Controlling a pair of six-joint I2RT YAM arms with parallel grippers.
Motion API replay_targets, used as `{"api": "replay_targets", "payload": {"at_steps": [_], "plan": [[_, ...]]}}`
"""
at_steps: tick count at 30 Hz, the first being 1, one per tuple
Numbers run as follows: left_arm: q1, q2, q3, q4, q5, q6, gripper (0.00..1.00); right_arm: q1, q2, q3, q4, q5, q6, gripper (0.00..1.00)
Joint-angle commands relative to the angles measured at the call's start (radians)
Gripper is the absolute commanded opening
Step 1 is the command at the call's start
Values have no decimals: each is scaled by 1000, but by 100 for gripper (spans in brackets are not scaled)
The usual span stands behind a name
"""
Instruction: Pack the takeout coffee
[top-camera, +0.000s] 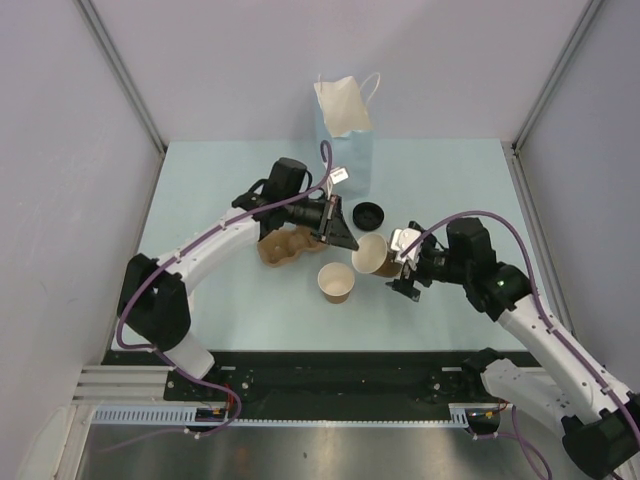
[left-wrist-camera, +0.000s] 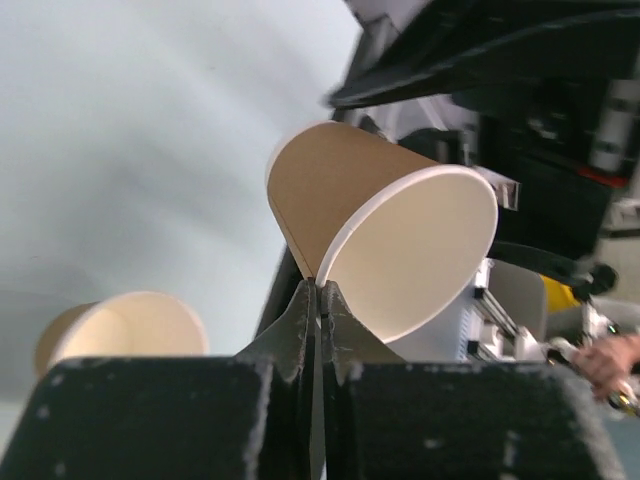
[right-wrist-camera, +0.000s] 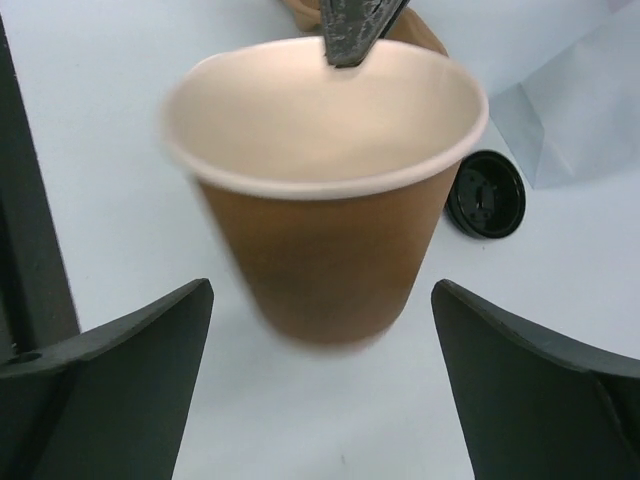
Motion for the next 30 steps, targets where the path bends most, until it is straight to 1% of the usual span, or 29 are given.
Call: {"api": "replay_targets", "payload": {"at_steps": [1, 3, 4, 6, 7, 8, 9, 11, 12, 13, 14, 15, 17, 18, 19, 27, 30], "plan": [[20, -46, 38, 33, -178, -1, 0, 6, -65, 167, -197, 50, 16, 97], [17, -53, 34, 52, -262, -11, 0, 7, -67, 245, -282, 67, 66, 97], [8, -53, 41, 43, -299, -8, 0, 6, -65, 267, -301, 102, 92, 97], [-1, -46, 47, 23, -384, 2, 0, 6, -59, 308, -346, 135, 171, 93], [-14, -41, 67, 7, -413, 1, 0, 6, -53, 348, -349, 159, 206, 90], [-24, -21, 86, -14, -451, 4, 0, 4, -27, 369, -344, 173, 246, 85], [-37, -11, 107, -61, -523, 19, 0, 6, -10, 386, -323, 187, 348, 80], [-76, 11, 156, -94, -601, 25, 0, 7, 47, 455, -309, 219, 447, 73], [-86, 14, 165, -100, -646, 21, 0, 3, 114, 478, -311, 224, 537, 71], [-101, 11, 166, -90, -663, 18, 0, -5, 143, 503, -314, 204, 572, 69], [-109, 6, 162, -79, -678, 12, 0, -52, 169, 532, -312, 181, 612, 67], [-115, 2, 158, -56, -695, 1, 0, -76, 221, 546, -311, 159, 673, 66], [-138, 3, 165, -50, -717, -5, 0, -129, 268, 576, -304, 107, 718, 64], [-150, 6, 176, -53, -737, -5, 0, -152, 316, 593, -297, 86, 775, 61], [-156, 3, 175, -53, -738, -7, 0, -157, 326, 601, -289, 86, 778, 59], [-164, -18, 155, -34, -734, -7, 0, -125, 361, 604, -280, 133, 745, 54], [-164, -23, 152, -30, -726, -8, 0, -117, 371, 598, -284, 158, 723, 49]]}}
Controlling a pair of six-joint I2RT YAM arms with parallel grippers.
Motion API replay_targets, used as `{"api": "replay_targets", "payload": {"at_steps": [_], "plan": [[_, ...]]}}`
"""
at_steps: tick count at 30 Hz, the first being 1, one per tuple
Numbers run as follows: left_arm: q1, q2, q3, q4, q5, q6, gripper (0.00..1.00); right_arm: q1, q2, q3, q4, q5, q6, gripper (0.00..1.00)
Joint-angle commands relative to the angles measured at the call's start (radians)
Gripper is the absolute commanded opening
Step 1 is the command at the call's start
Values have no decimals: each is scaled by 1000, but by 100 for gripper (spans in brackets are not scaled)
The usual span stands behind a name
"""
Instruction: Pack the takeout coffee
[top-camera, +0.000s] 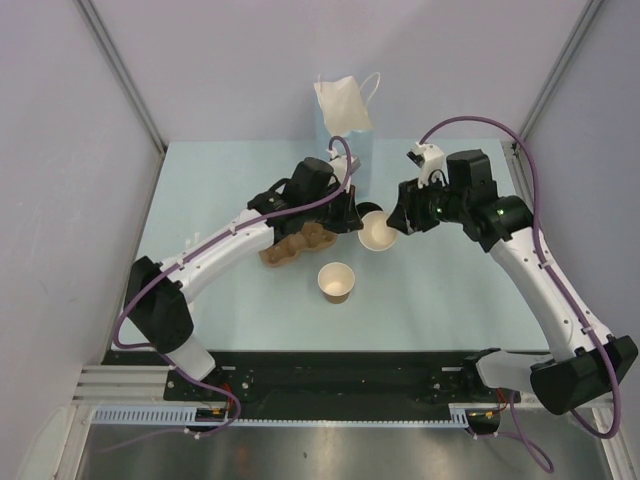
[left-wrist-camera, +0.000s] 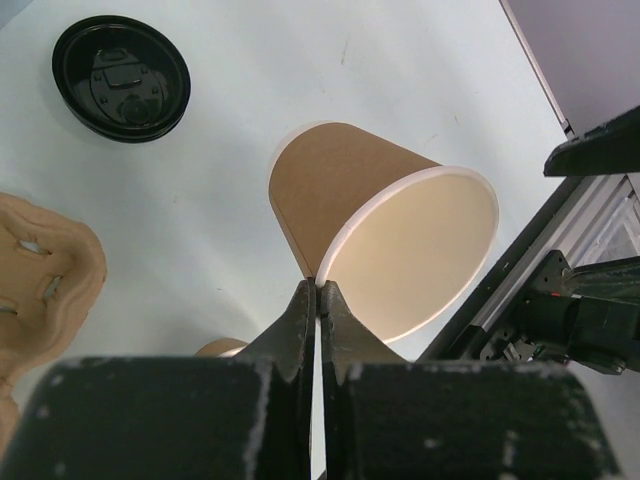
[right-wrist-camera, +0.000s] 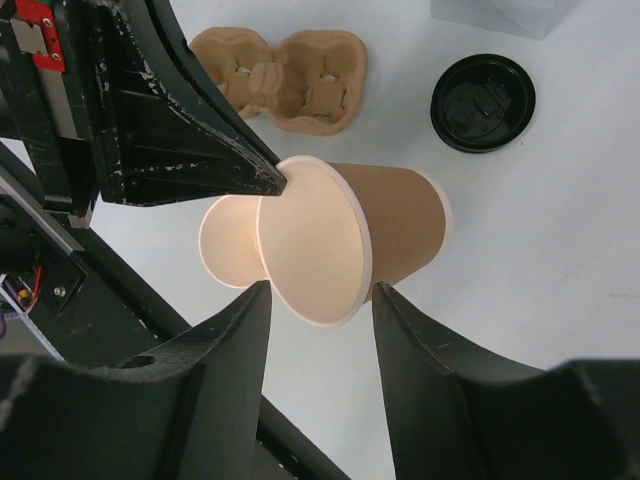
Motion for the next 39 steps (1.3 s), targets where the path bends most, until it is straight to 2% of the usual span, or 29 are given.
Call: {"api": "replay_targets", "payload": {"at_steps": [1, 12, 15, 18, 19, 20, 22, 23, 26, 27, 28, 30, 33, 34, 35, 39], "plan": [[-6, -38, 19, 41, -2, -6, 0, 16, 0, 31, 4, 33, -5, 49], [-6, -65, 2, 65, 45, 8, 0, 50, 11, -6, 17, 122, -58, 47], [-6, -73, -4, 77, 57, 11, 0, 55, 14, -15, 25, 122, -68, 40], [-6, -81, -7, 82, 61, 18, 0, 55, 17, -15, 34, 134, -70, 26], [-6, -82, -7, 82, 70, 21, 0, 55, 16, -16, 37, 140, -65, 15], [-6, -82, -5, 77, 79, 35, 0, 53, 16, -16, 39, 156, -62, 10], [-6, -87, -1, 73, 97, 46, 11, 41, 11, -15, 42, 159, -55, 0], [-5, -88, 1, 62, 97, 61, 17, 29, 11, -15, 42, 157, -44, 0], [15, -102, 27, 21, 109, 78, 55, -54, 19, -15, 31, 131, -36, 0], [40, -107, 53, 5, 110, 78, 76, -91, 25, -13, 30, 124, -41, 0], [52, -119, 62, -21, 107, 90, 86, -156, 32, -10, 30, 116, -50, 0], [90, -136, 75, -27, 126, 113, 100, -265, 69, -1, 36, 94, -68, 0], [129, -168, 65, -24, 185, 175, 99, -361, 167, 42, 49, 58, -64, 0], [134, -170, 65, -38, 191, 213, 100, -437, 199, 71, 56, 26, -52, 0], [138, -179, 67, -47, 197, 230, 100, -468, 282, 95, 54, 6, -39, 0], [152, -196, 75, -67, 174, 299, 100, -596, 474, 217, 60, -80, 45, 0]]}}
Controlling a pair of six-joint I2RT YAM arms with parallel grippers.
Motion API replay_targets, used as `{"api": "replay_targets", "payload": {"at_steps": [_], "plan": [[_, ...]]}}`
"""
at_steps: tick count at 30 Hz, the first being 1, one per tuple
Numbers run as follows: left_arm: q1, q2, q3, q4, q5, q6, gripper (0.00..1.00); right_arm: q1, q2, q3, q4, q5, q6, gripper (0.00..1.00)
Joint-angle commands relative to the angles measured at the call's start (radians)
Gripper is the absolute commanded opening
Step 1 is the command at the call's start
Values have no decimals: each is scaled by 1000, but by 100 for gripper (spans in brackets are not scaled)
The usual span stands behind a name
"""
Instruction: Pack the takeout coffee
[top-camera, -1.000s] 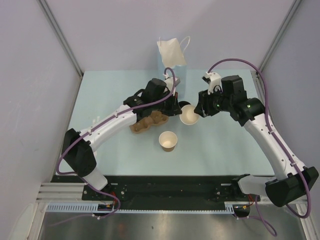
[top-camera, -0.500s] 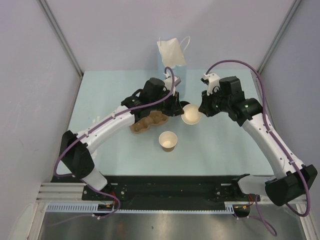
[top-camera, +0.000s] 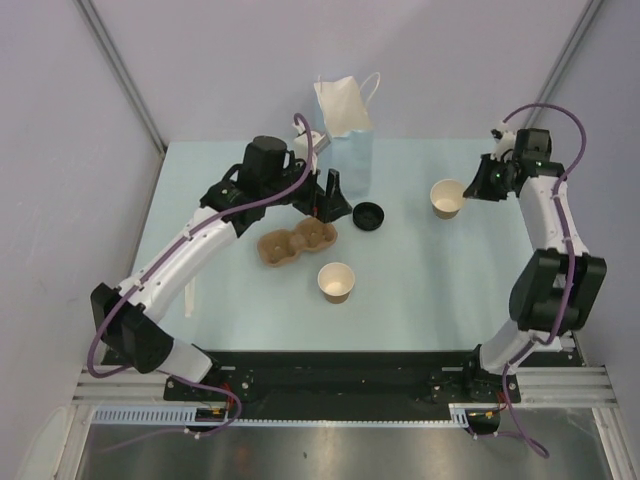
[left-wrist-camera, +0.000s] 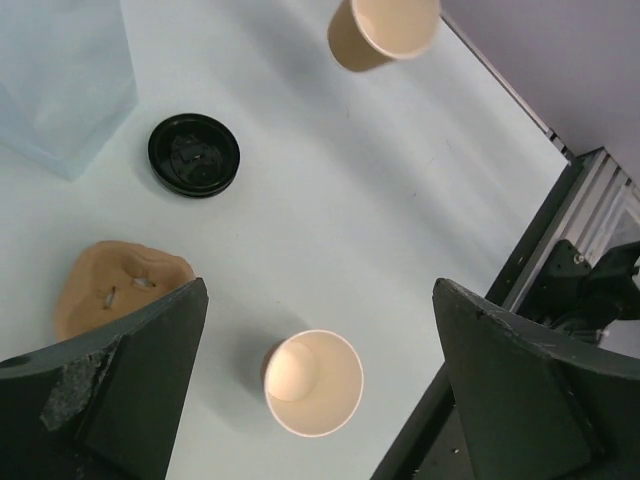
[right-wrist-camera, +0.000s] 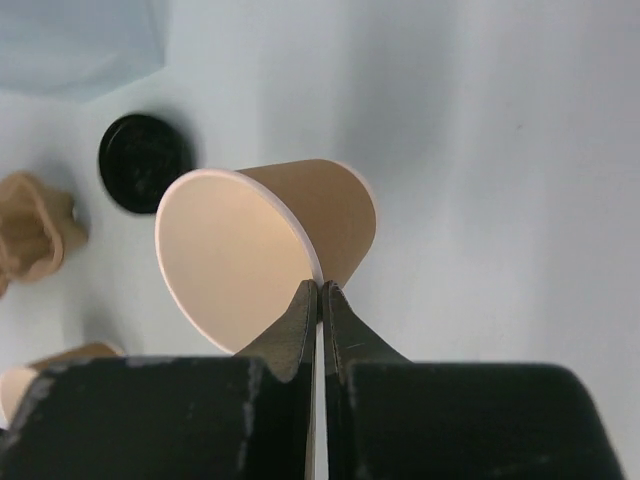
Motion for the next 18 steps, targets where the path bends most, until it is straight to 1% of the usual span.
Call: {"api": "replay_targets", "payload": {"at_steps": [1, 2, 3, 5, 6, 9, 14, 18], "plan": [[7, -49, 47, -23, 28, 124, 99, -126, 172, 144, 44, -119, 91, 0], [15, -53, 45, -26, 29, 130, 99, -137, 206, 207, 44, -126, 99, 0], [17, -53, 42, -31, 31, 135, 100, -146, 280, 245, 41, -133, 113, 0], [26, -51, 41, -43, 33, 146, 100, -177, 344, 326, 44, -156, 130, 0], [27, -45, 41, -55, 30, 147, 99, -183, 394, 350, 44, -159, 136, 0], [35, -37, 47, -75, 25, 153, 99, -192, 479, 411, 36, -169, 143, 0], [41, -22, 50, -84, 26, 149, 100, -195, 528, 404, 38, -166, 142, 0], [43, -13, 42, -80, 43, 117, 100, -200, 542, 384, 44, -157, 142, 0]]}}
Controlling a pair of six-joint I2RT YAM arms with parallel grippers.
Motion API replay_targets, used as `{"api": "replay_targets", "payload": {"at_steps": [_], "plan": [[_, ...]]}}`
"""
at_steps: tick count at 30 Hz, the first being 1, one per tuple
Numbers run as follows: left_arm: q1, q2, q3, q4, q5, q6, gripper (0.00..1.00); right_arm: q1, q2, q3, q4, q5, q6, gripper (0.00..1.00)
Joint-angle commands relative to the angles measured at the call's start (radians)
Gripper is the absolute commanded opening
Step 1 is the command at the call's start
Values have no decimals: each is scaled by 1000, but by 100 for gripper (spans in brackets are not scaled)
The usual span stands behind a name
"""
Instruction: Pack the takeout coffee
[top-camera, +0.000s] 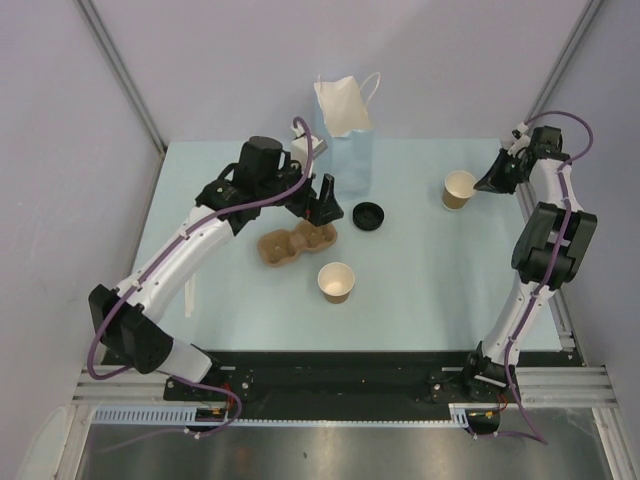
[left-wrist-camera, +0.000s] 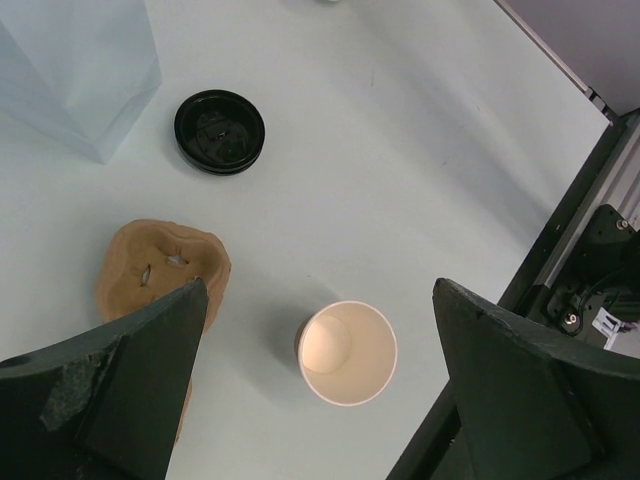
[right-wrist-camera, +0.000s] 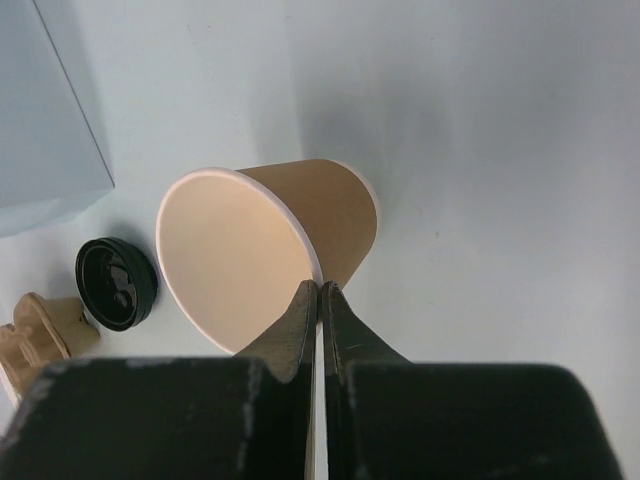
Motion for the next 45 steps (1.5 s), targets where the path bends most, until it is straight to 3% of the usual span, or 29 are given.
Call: {"api": "replay_targets", "payload": {"at_steps": [1, 10, 13, 14, 17, 27, 30, 35, 39, 45], "plan": [[8, 8, 30, 2, 35, -11, 100, -4, 11, 13, 11, -15, 11, 0], [17, 34, 41, -5, 44, -11, 100, -19, 31, 1, 15, 9, 22, 10], [23, 35, 41, -5, 50, -14, 100, -18, 32, -2, 18, 14, 25, 19], [23, 34, 39, -5, 50, -14, 100, -18, 31, -2, 17, 15, 25, 30], [28, 32, 29, -5, 47, -13, 100, -21, 16, -10, 18, 17, 23, 44], [72, -20, -33, 64, 71, -68, 100, -24, -237, 24, 52, -122, 16, 64], [105, -45, -57, 106, 97, -100, 99, 47, -325, 15, 63, -101, -51, 67], [174, -95, -134, 212, 114, -169, 100, 309, -395, -85, 48, -11, -191, 69], [218, -141, -180, 232, 102, -186, 100, 487, -391, -178, 69, 32, -257, 67], [253, -189, -214, 200, 165, -125, 100, 660, -314, -254, 26, -23, -545, 62]]}}
